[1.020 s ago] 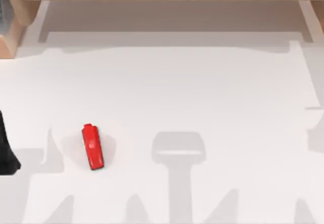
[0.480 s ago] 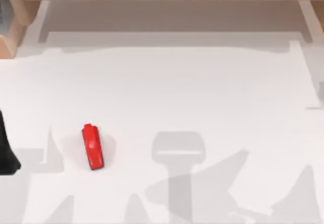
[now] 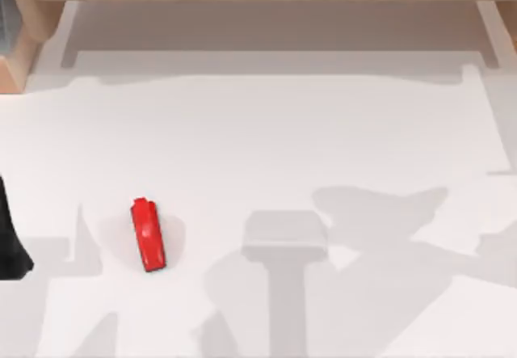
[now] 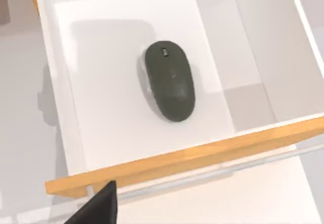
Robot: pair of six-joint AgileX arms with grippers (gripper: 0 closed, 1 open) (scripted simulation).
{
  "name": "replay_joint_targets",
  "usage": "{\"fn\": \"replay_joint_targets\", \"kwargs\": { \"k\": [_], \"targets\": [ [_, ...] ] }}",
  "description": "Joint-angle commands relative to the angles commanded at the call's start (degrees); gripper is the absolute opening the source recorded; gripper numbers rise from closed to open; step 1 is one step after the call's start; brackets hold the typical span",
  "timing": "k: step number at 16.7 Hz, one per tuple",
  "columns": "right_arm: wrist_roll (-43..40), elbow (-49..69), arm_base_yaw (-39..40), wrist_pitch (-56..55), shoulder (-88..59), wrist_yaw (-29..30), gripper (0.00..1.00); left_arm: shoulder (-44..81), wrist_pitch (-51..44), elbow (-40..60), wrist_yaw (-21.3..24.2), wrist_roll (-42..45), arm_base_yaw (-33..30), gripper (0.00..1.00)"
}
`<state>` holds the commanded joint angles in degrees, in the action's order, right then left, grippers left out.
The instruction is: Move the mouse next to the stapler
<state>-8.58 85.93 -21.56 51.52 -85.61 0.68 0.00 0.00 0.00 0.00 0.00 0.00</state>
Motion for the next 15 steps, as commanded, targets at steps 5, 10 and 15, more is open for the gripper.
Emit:
{"fn": "replay_joint_targets", "kwargs": {
  "k": [5, 10, 15],
  "targets": [
    [-3.1, 15.1, -1.1, 7.8, -14.8, -0.5, 1.00, 0.0, 0.0, 0.0, 0.0, 0.0, 0.0, 1.00],
    [-6.1, 28.2, -1.5, 14.5, -28.1, -1.2, 1.00, 0.0, 0.0, 0.0, 0.0, 0.0, 0.0, 1.00],
    [-8.7, 41.0, -1.7, 20.4, -44.1, -2.0, 1.00, 0.0, 0.0, 0.0, 0.0, 0.0, 0.0, 1.00]
  ]
}}
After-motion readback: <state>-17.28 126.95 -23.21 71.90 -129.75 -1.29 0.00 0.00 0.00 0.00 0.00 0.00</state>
